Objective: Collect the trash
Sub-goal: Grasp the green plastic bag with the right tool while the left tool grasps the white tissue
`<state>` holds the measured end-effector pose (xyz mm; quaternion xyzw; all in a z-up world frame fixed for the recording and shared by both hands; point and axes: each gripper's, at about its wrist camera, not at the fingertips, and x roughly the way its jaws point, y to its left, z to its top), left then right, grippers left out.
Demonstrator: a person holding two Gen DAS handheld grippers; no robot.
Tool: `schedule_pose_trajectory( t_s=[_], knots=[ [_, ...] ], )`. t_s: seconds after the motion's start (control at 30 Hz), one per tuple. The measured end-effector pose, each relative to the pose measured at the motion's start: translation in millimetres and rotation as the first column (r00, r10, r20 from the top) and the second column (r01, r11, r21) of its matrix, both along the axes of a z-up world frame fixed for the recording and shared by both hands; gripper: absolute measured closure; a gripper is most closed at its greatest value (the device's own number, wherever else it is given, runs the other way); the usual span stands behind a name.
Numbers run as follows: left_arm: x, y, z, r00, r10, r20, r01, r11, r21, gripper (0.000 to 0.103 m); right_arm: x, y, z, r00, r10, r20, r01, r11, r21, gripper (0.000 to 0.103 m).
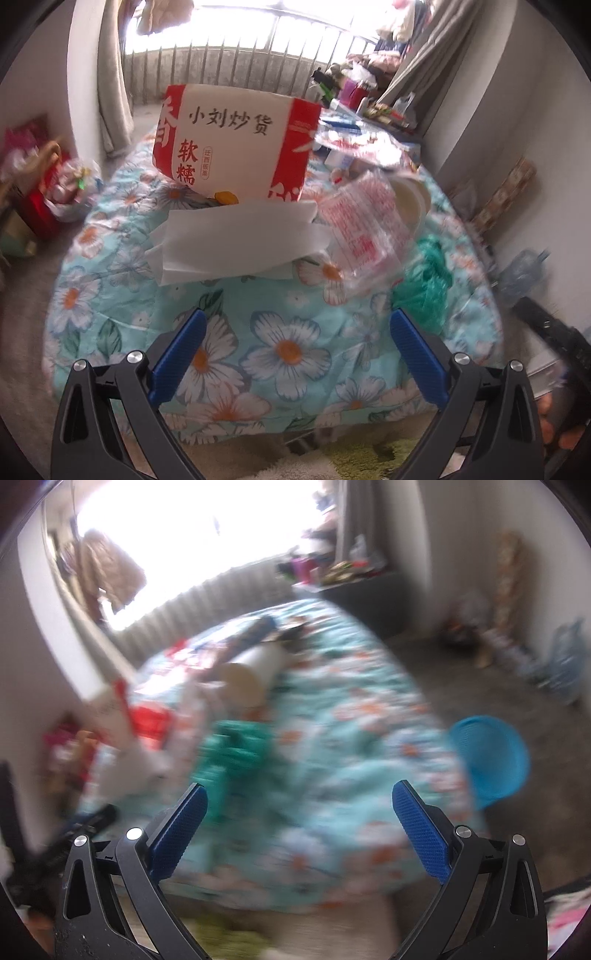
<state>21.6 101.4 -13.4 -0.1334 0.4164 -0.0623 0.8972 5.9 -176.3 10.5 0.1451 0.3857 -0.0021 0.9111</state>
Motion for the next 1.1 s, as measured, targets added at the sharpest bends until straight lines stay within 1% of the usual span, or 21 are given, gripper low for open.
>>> schedule_pose_trajectory(
  t_s=[0.07, 0.1, 0.13, 0.2, 0.27, 0.33, 0.4, 0.47, 0.53, 0.57, 0.6, 0.63, 0.67, 0.7, 0.73, 0.77, 0.83, 0.87, 0.93, 1.1],
  knots=[
    [1.0, 22.2, -0.3, 0.999, 0.013, 0.034, -0.010, 0.996, -0.089, 0.006, 11.4, 4.1, -4.8, 0.999, 0.048, -0.007, -0.047, 0.994, 0.099, 0.008],
    [1.9, 31.0, -0.5, 0.999, 0.035, 0.034, -0.031, 0.994, -0.109, 0.006, 20.2, 7.4, -9.9, 0.997, 0.073, -0.018, -0.069, 0.985, 0.159, 0.008],
    [4.6, 41.5, -1.7, 0.997, 0.068, 0.024, -0.065, 0.991, -0.119, 0.006, 26.8, 10.8, -14.7, 0.996, 0.088, -0.031, -0.081, 0.977, 0.195, 0.008],
    [9.9, 57.9, -4.4, 0.994, 0.110, 0.015, -0.107, 0.985, -0.138, 0.006, 38.2, 15.9, -25.1, 0.992, 0.111, -0.059, -0.094, 0.966, 0.240, 0.011],
    [16.2, 71.1, -8.6, 0.990, 0.141, 0.024, -0.136, 0.982, -0.133, 0.006, 45.1, 21.2, -33.0, 0.988, 0.131, -0.087, -0.103, 0.956, 0.273, 0.014],
    [24.8, 79.4, -12.7, 0.988, 0.149, 0.038, -0.144, 0.984, -0.110, 0.006, 55.6, 25.6, -42.0, 0.981, 0.150, -0.120, -0.106, 0.945, 0.310, 0.017],
    [31.8, 85.8, -17.9, 0.987, 0.153, 0.040, -0.148, 0.983, -0.105, 0.006, 63.4, 24.8, -51.1, 0.975, 0.161, -0.150, -0.102, 0.934, 0.344, 0.022],
    [40.7, 90.2, -25.8, 0.988, 0.152, 0.034, -0.147, 0.982, -0.122, 0.013, 70.7, 24.8, -58.5, 0.970, 0.168, -0.175, -0.091, 0.920, 0.380, 0.025],
    [46.3, 91.3, -34.5, 0.989, 0.147, 0.009, -0.144, 0.981, -0.128, 0.025, 77.7, 23.9, -63.8, 0.964, 0.177, -0.199, -0.080, 0.905, 0.417, 0.032],
    [48.9, 91.7, -39.1, 0.989, 0.146, -0.004, -0.145, 0.981, -0.129, 0.030, 81.3, 23.3, -67.1, 0.960, 0.182, -0.212, -0.073, 0.896, 0.437, 0.037],
    [50.6, 92.3, -42.7, 0.989, 0.147, -0.013, -0.148, 0.980, -0.132, 0.038, 84.3, 22.0, -69.8, 0.957, 0.187, -0.223, -0.065, 0.884, 0.462, 0.044],
    [51.7, 92.4, -46.2, 0.988, 0.153, -0.019, -0.154, 0.979, -0.137, 0.045, 86.9, 19.4, -71.6, 0.954, 0.191, -0.232, -0.058, 0.875, 0.480, 0.047],
    [51.1, 92.4, -47.1, 0.988, 0.155, -0.017, -0.155, 0.979, -0.134, 0.048, 87.0, 18.2, -73.2, 0.953, 0.192, -0.235, -0.055, 0.870, 0.489, 0.055],
    [50.5, 92.2, -47.0, 0.988, 0.155, -0.011, -0.155, 0.980, -0.127, 0.054, 87.4, 16.5, -73.4, 0.952, 0.195, -0.237, -0.053, 0.864, 0.500, 0.063],
    [49.4, 91.4, -47.4, 0.988, 0.153, -0.003, -0.153, 0.982, -0.115, 0.061, 87.3, 15.4, -73.0, 0.951, 0.204, -0.234, -0.057, 0.856, 0.515, 0.066],
    [48.4, 90.9, -47.7, 0.989, 0.149, 0.002, -0.148, 0.983, -0.112, 0.065, 86.1, 15.2, -72.0, 0.951, 0.207, -0.230, -0.058, 0.849, 0.525, 0.071],
    [46.6, 90.8, -48.5, 0.990, 0.138, -0.003, -0.137, 0.983, -0.125, 0.078, 83.8, 13.0, -69.3, 0.953, 0.204, -0.223, -0.058, 0.848, 0.527, 0.073],
    [44.8, 90.7, -48.6, 0.991, 0.136, -0.006, -0.136, 0.982, -0.129, 0.081, 81.6, 11.6, -67.0, 0.955, 0.201, -0.220, -0.058, 0.850, 0.523, 0.074],
    [41.9, 89.6, -46.3, 0.992, 0.128, -0.003, -0.127, 0.983, -0.132, 0.091, 73.0, 4.2, -64.3, 0.957, 0.194, -0.214, -0.055, 0.849, 0.525, 0.075],
    [26.3, 87.2, -25.8, 0.992, 0.113, 0.054, -0.106, 0.987, -0.119, 0.097, 50.3, -14.7, -54.7, 0.967, 0.167, -0.191, -0.042, 0.849, 0.527, 0.076]
  ],
)
